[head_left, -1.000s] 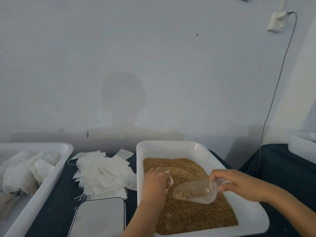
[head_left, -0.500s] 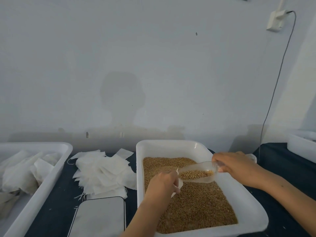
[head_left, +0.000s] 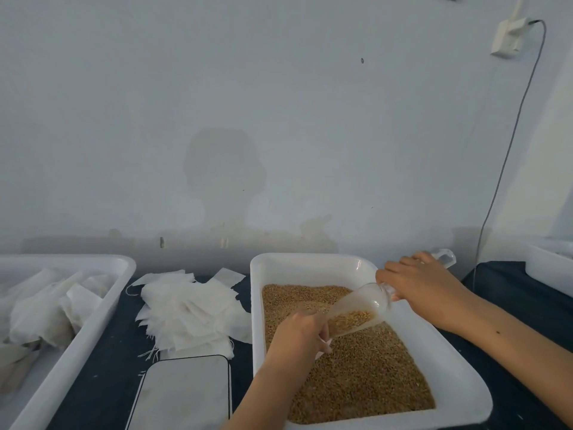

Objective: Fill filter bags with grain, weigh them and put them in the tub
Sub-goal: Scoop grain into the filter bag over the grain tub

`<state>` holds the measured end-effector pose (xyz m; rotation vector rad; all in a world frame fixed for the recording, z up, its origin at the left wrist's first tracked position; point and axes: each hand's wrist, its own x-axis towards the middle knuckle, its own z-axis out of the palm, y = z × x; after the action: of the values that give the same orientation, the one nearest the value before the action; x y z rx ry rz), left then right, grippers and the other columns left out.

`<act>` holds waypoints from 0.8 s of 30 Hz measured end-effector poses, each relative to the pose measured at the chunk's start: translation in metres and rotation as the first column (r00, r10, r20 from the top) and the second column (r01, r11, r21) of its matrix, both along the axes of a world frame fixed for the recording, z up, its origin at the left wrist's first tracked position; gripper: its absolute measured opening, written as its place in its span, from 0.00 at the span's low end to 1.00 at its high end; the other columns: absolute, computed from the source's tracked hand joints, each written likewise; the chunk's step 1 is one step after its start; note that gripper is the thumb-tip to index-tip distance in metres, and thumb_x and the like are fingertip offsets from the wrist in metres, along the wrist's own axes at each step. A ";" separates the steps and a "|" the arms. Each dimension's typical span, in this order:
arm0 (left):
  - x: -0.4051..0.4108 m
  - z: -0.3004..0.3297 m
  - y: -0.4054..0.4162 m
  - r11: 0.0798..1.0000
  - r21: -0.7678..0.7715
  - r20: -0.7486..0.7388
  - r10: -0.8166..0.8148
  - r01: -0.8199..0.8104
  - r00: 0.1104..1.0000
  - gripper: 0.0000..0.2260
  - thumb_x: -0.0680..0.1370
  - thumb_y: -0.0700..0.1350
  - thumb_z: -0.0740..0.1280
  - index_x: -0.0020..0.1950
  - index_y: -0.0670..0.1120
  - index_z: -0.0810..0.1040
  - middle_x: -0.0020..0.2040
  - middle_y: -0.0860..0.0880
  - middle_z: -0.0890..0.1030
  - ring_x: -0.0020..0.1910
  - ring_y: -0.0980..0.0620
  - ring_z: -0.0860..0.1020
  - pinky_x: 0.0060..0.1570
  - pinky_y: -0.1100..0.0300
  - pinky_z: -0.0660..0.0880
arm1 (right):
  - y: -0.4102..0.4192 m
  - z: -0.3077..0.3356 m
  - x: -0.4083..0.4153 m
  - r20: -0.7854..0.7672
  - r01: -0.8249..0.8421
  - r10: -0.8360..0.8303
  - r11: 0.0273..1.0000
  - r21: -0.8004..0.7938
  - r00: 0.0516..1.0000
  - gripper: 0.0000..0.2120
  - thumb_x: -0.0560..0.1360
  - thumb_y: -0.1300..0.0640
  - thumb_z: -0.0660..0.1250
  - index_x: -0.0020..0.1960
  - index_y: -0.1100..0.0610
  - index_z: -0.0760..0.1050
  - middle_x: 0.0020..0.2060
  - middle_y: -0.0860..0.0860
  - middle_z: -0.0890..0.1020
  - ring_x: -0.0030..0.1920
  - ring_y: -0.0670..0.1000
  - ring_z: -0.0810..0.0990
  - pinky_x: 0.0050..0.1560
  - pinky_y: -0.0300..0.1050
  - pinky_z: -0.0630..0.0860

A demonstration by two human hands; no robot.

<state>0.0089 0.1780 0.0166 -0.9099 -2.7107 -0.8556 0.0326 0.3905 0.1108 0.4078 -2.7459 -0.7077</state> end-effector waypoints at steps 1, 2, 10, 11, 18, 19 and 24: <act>0.000 0.000 0.000 1.000 0.000 -0.004 0.005 -0.005 1.000 0.09 0.75 0.44 0.69 0.52 0.41 0.77 0.54 0.48 0.78 0.53 0.52 0.73 0.47 0.64 0.65 | -0.001 0.000 0.000 -0.008 -0.001 0.001 1.000 0.007 1.000 0.20 0.76 0.68 0.54 0.58 0.45 0.67 0.50 0.41 0.71 0.52 0.46 0.69 0.53 0.43 0.58; 0.000 -0.001 0.000 1.000 0.003 -0.005 0.008 -0.008 1.000 0.09 0.75 0.45 0.69 0.51 0.41 0.77 0.54 0.48 0.78 0.53 0.53 0.73 0.46 0.65 0.65 | -0.001 0.000 0.001 -0.014 -0.001 0.001 1.000 0.012 1.000 0.20 0.76 0.68 0.54 0.58 0.45 0.67 0.50 0.41 0.71 0.52 0.46 0.69 0.54 0.43 0.58; 0.000 -0.011 -0.001 0.987 0.146 -0.062 0.081 -0.071 0.995 0.08 0.78 0.39 0.63 0.44 0.48 0.65 0.44 0.53 0.72 0.43 0.56 0.69 0.43 0.68 0.67 | -0.002 0.003 0.009 0.195 0.199 -0.178 0.976 -0.093 0.965 0.12 0.77 0.65 0.54 0.51 0.48 0.65 0.38 0.41 0.64 0.40 0.43 0.67 0.41 0.39 0.61; -0.001 -0.013 0.000 0.975 0.206 -0.023 0.092 -0.085 0.996 0.11 0.79 0.37 0.62 0.43 0.48 0.63 0.41 0.54 0.70 0.40 0.57 0.68 0.42 0.69 0.69 | -0.001 0.001 0.012 0.267 0.255 -0.211 0.957 -0.138 0.940 0.12 0.78 0.64 0.54 0.45 0.47 0.63 0.36 0.42 0.64 0.36 0.42 0.66 0.36 0.37 0.60; -0.008 -0.009 -0.005 0.829 0.518 0.280 0.068 -0.211 0.957 0.13 0.80 0.39 0.59 0.39 0.50 0.62 0.36 0.53 0.68 0.33 0.57 0.65 0.32 0.67 0.63 | -0.022 -0.052 0.010 0.469 0.444 -0.233 0.797 -0.409 0.852 0.04 0.80 0.53 0.59 0.50 0.54 0.66 0.38 0.45 0.72 0.35 0.41 0.70 0.33 0.34 0.68; -0.009 -0.009 -0.007 0.804 0.547 0.302 0.070 -0.233 0.951 0.12 0.80 0.38 0.59 0.39 0.50 0.62 0.36 0.53 0.68 0.33 0.57 0.65 0.30 0.69 0.63 | -0.028 -0.063 0.008 0.476 0.463 -0.240 0.774 -0.433 0.846 0.07 0.80 0.54 0.59 0.55 0.56 0.69 0.40 0.45 0.73 0.37 0.41 0.72 0.35 0.34 0.71; -0.013 -0.007 -0.010 0.717 0.626 0.363 0.079 -0.306 0.928 0.09 0.80 0.38 0.58 0.42 0.46 0.63 0.35 0.52 0.66 0.34 0.55 0.63 0.30 0.70 0.64 | -0.050 -0.103 0.005 0.489 0.511 -0.284 0.745 -0.429 0.825 0.18 0.80 0.57 0.58 0.68 0.60 0.65 0.64 0.55 0.71 0.56 0.49 0.74 0.55 0.39 0.72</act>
<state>-0.0039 0.1678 0.0097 -0.3276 -2.3117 -1.8881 0.0376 0.3405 0.0081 -0.2251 -3.2869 0.1446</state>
